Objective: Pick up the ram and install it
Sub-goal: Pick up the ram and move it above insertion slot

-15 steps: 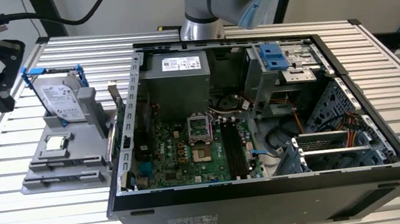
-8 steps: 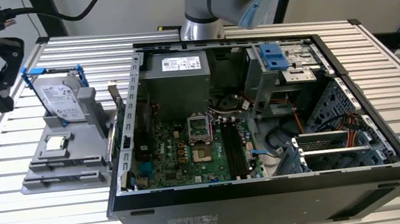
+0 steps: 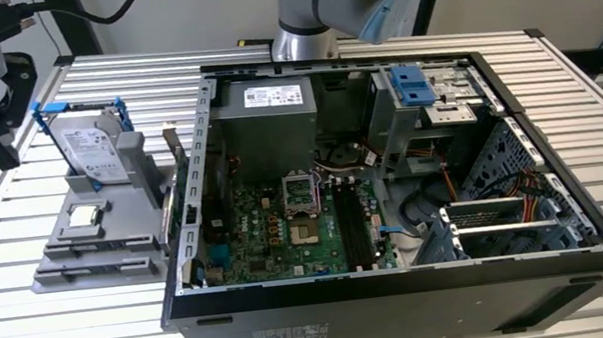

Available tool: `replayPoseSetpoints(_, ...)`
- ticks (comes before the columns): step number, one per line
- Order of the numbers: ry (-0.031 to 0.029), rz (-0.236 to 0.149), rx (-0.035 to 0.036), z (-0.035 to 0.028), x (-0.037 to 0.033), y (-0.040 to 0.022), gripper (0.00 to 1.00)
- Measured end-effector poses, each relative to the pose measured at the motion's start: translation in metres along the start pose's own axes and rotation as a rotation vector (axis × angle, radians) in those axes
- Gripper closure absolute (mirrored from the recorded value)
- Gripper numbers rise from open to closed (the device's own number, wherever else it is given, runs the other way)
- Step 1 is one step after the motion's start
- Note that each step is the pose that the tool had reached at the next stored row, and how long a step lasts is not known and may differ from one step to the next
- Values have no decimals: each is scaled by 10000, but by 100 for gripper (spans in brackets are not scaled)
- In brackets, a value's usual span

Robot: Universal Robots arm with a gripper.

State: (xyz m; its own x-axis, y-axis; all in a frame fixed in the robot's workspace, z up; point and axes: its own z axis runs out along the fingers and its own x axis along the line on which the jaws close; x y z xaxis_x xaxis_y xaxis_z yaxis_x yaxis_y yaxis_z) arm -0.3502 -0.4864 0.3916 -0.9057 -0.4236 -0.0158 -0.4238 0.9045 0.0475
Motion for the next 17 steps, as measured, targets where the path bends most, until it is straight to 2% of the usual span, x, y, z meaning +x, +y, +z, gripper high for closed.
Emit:
replayPoseSetpoints(11, 94, -1975, -31, 0, 0, 0, 100)
replayPoseSetpoints(17, 135, -2833, -44, 0, 0, 0, 100)
